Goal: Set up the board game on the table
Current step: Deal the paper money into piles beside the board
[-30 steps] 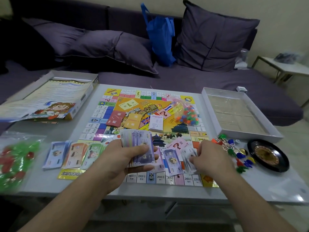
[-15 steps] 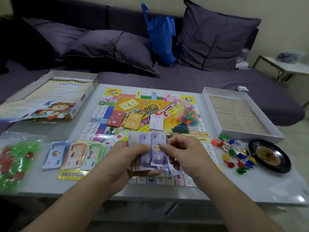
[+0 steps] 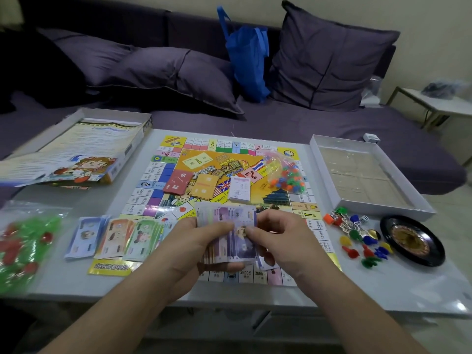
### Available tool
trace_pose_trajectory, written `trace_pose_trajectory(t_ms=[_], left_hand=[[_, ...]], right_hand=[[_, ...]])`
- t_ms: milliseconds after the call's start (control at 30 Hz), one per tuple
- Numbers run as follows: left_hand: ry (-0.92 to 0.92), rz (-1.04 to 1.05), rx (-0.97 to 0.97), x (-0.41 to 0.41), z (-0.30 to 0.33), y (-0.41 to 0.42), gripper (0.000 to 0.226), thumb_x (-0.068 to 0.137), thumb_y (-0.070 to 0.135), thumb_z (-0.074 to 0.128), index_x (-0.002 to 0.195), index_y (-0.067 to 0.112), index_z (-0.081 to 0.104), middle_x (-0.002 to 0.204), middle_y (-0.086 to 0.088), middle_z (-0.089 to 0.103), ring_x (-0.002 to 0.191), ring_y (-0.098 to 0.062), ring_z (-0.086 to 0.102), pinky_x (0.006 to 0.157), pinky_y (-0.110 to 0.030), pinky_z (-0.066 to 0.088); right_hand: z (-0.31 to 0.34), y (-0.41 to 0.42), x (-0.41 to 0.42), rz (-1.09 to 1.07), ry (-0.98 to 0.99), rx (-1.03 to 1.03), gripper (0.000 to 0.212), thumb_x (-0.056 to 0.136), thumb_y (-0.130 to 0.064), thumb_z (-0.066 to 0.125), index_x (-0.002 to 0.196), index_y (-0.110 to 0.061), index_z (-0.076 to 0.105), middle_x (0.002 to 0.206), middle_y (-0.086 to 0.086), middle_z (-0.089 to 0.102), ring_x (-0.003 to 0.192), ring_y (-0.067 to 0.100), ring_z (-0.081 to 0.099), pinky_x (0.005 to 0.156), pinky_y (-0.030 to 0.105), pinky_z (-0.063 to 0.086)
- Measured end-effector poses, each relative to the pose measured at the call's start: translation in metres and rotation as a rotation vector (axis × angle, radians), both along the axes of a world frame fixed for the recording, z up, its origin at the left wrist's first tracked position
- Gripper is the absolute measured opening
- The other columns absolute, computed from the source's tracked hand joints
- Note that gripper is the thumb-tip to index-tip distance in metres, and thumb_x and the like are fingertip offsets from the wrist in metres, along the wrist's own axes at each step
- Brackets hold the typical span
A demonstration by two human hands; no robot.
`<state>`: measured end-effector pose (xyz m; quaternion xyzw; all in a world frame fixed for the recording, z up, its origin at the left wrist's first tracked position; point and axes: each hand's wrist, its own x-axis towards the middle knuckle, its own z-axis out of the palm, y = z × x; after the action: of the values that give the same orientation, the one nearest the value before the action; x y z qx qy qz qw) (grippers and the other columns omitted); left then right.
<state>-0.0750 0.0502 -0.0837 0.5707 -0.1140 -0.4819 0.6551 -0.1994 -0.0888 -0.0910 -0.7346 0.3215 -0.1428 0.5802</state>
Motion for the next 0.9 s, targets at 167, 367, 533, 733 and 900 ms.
trace_pose_trajectory(t_ms=[167,367,533,733,900], left_hand=[[-0.022,0.099,0.075,0.006,0.0,0.0,0.018,0.099,0.004,0.065,0.118,0.001,0.064,0.093,-0.02,0.079,0.082,-0.037,0.079,0.058,-0.047,0.065],[-0.03,0.179,0.112,0.012,-0.001,0.001,0.02,0.096,0.001,0.069,0.116,-0.001,0.064,0.086,-0.018,0.08,0.076,-0.035,0.079,0.055,-0.046,0.065],[-0.038,0.149,0.091,0.011,0.001,0.001,0.027,0.092,0.002,0.074,0.117,0.0,0.065,0.096,-0.019,0.08,0.082,-0.038,0.079,0.056,-0.048,0.065],[-0.044,0.073,0.092,0.007,-0.001,0.003,0.029,0.085,0.004,0.079,0.112,-0.001,0.069,0.094,-0.021,0.079,0.082,-0.039,0.079,0.051,-0.043,0.064],[-0.028,0.013,0.051,0.003,-0.001,0.001,0.034,0.084,0.016,0.08,0.113,0.001,0.072,0.097,-0.021,0.079,0.084,-0.037,0.079,0.055,-0.04,0.065]], right_hand=[[0.009,-0.02,-0.006,-0.116,0.053,0.006,0.008,0.099,-0.012,0.069,0.095,-0.015,0.075,0.08,0.007,0.076,0.059,0.012,0.06,0.049,0.026,0.045],[0.002,-0.042,-0.014,-0.158,0.364,-0.28,0.012,0.093,-0.024,0.08,0.087,-0.019,0.07,0.077,0.002,0.073,0.061,0.012,0.065,0.054,0.031,0.051],[-0.017,-0.028,-0.002,-0.066,0.647,-0.582,0.019,0.092,-0.034,0.079,0.092,-0.026,0.061,0.089,-0.005,0.065,0.079,0.013,0.062,0.071,0.034,0.056],[-0.006,-0.012,0.005,-0.109,0.233,-0.269,0.01,0.097,-0.029,0.071,0.094,-0.021,0.067,0.089,-0.003,0.067,0.076,0.014,0.066,0.064,0.033,0.056],[0.004,0.007,0.007,0.044,0.032,0.073,0.013,0.1,-0.018,0.07,0.092,-0.008,0.072,0.072,0.006,0.069,0.063,0.015,0.062,0.054,0.029,0.049]])
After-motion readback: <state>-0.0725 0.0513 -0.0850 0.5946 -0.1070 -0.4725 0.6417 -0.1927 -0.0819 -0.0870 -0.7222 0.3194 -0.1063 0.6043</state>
